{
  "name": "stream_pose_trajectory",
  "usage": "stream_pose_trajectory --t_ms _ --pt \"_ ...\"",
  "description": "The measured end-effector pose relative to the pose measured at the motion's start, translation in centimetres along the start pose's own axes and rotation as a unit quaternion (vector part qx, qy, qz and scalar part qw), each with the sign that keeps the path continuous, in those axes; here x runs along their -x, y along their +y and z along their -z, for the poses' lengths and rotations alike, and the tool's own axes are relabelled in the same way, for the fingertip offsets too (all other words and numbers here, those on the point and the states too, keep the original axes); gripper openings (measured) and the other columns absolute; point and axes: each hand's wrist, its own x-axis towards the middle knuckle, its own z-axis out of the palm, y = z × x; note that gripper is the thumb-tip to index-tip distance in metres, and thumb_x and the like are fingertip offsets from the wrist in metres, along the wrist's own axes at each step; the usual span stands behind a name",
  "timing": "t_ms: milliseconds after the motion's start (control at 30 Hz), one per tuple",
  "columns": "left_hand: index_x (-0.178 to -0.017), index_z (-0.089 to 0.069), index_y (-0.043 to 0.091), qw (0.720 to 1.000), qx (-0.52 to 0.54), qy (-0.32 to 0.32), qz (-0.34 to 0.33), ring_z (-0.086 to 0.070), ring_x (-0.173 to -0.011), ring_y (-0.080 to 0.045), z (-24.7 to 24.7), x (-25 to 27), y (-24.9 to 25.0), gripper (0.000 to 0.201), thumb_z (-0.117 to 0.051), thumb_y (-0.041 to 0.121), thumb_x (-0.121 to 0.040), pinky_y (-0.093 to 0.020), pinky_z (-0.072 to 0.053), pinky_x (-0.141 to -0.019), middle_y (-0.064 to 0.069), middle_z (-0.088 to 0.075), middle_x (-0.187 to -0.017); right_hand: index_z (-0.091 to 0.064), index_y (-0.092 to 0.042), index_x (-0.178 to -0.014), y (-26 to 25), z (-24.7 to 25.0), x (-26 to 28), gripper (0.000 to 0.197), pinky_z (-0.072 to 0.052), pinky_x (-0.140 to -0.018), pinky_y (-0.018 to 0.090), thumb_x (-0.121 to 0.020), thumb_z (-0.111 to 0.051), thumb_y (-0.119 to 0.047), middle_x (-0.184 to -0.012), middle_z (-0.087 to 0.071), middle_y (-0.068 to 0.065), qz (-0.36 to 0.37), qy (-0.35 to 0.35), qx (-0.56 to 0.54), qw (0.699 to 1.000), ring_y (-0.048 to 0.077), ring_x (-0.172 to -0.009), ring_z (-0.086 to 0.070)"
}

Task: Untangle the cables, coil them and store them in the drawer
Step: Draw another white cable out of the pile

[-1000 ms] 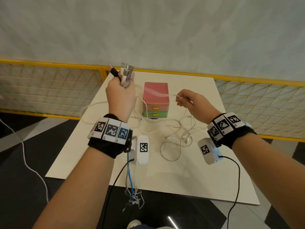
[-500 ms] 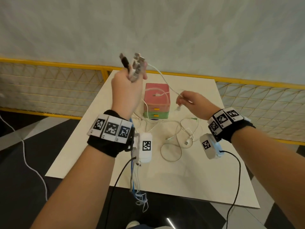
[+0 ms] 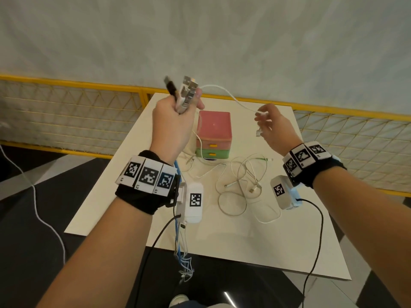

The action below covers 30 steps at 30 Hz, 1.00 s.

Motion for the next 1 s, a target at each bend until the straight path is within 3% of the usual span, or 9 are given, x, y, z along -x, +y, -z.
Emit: stream_pose_trajectory --t_ms 133,333,433,533,600,700,800,900,1000 --pt "-0.079 -0.073 0.014 0.987 -0.062 -0.150 -0.002 -0.042 -0.034 0.004 -0.6 1.0 0.5 0.025 -0.062 0.031 -0.094 -0.008 -0.026 -0.039 0.018 -0.046 -0.038 -0.038 -0.025 -0.134 -4.5 1.1 2.4 0.070 -0.044 -0.092 0.021 -0.077 -0.077 -0.020 -0.118 -0.058 -0.008 0.098 -0.108 -0.016 0.989 0.006 -0.109 -0.056" --pt "-0.100 -0.071 0.013 0.984 0.018 -0.180 -0.002 -0.051 -0.045 0.008 -0.1 2.7 0.8 0.017 -0.075 0.017 -0.084 -0.003 -0.035 -0.052 0.021 -0.051 -0.044 -0.050 -0.029 -0.127 -10.6 3.1 7.8 0.046 -0.055 -0.060 0.020 -0.085 -0.068 -0.029 -0.075 -0.070 -0.008 0.146 -0.179 0.009 0.973 0.010 -0.058 -0.070" --pt "-0.103 -0.073 0.014 0.987 0.044 -0.154 -0.008 -0.040 -0.040 0.002 1.3 3.0 1.1 0.015 -0.069 0.021 -0.090 -0.010 -0.032 -0.046 0.013 -0.042 -0.045 -0.062 -0.025 -0.113 -12.6 4.8 10.7 0.031 -0.046 -0.060 0.008 -0.084 -0.068 -0.034 -0.066 -0.071 -0.008 0.154 -0.244 0.073 0.955 0.003 -0.054 -0.067" --pt "-0.080 -0.074 0.012 0.980 0.075 -0.180 0.029 -0.031 -0.038 -0.004 2.1 3.3 1.6 0.032 -0.057 0.032 -0.097 -0.021 -0.026 -0.043 0.013 -0.036 -0.043 -0.066 -0.028 -0.106 -13.3 5.9 13.1 0.027 -0.044 -0.061 0.007 -0.086 -0.061 -0.044 -0.063 -0.070 -0.013 0.136 -0.360 0.137 0.913 -0.001 -0.057 -0.065" --pt "-0.060 -0.063 0.010 0.969 0.109 -0.217 0.046 -0.022 -0.039 -0.013 2.1 3.7 2.3 0.052 -0.050 0.040 -0.100 -0.021 -0.022 -0.042 0.003 -0.029 -0.045 -0.066 -0.030 -0.104 -13.0 6.0 13.7 0.026 -0.045 -0.062 0.009 -0.089 -0.052 -0.047 -0.065 -0.070 -0.015 0.148 -0.347 0.165 0.911 -0.002 -0.060 -0.065" --pt "-0.054 -0.044 0.008 0.956 0.142 -0.255 0.027 -0.023 -0.040 -0.019 1.4 4.5 3.3 0.059 -0.042 0.041 -0.103 -0.023 -0.026 -0.045 -0.008 -0.026 -0.050 -0.064 -0.027 -0.111 -12.0 5.2 13.6 0.036 -0.050 -0.075 0.021 -0.092 -0.042 -0.048 -0.091 -0.072 -0.013 0.184 -0.259 0.186 0.930 0.001 -0.081 -0.065" --pt "-0.054 -0.053 0.012 0.956 0.096 -0.275 -0.033 -0.053 -0.057 -0.029 0.3 5.4 4.2 0.062 -0.033 0.040 -0.105 -0.039 -0.047 -0.064 -0.006 -0.053 -0.058 -0.056 -0.015 -0.121 -11.3 3.0 13.8 0.043 -0.046 -0.090 0.029 -0.096 -0.037 -0.045 -0.115 -0.064 -0.002 0.177 -0.263 0.109 0.942 0.007 -0.101 -0.059" --pt "-0.063 -0.069 0.023 0.950 0.014 -0.305 -0.068 -0.068 -0.091 -0.013 -0.8 6.1 4.9 0.061 -0.029 0.043 -0.105 -0.041 -0.044 -0.101 0.005 -0.073 -0.083 -0.050 0.000 -0.116 -11.1 0.7 14.3 0.033 -0.047 -0.089 0.035 -0.100 -0.038 -0.027 -0.109 -0.060 0.011 0.152 -0.263 -0.036 0.952 0.021 -0.099 -0.058" --pt "-0.066 -0.071 0.022 0.949 -0.009 -0.309 -0.055 -0.068 -0.088 -0.001 -1.5 6.6 5.1 0.061 -0.030 0.045 -0.104 -0.032 -0.048 -0.090 0.008 -0.075 -0.088 -0.046 0.001 -0.110 -11.0 -0.6 14.7 0.024 -0.052 -0.089 0.035 -0.101 -0.031 -0.016 -0.094 -0.059 0.010 0.111 -0.232 -0.190 0.947 0.018 -0.086 -0.061"
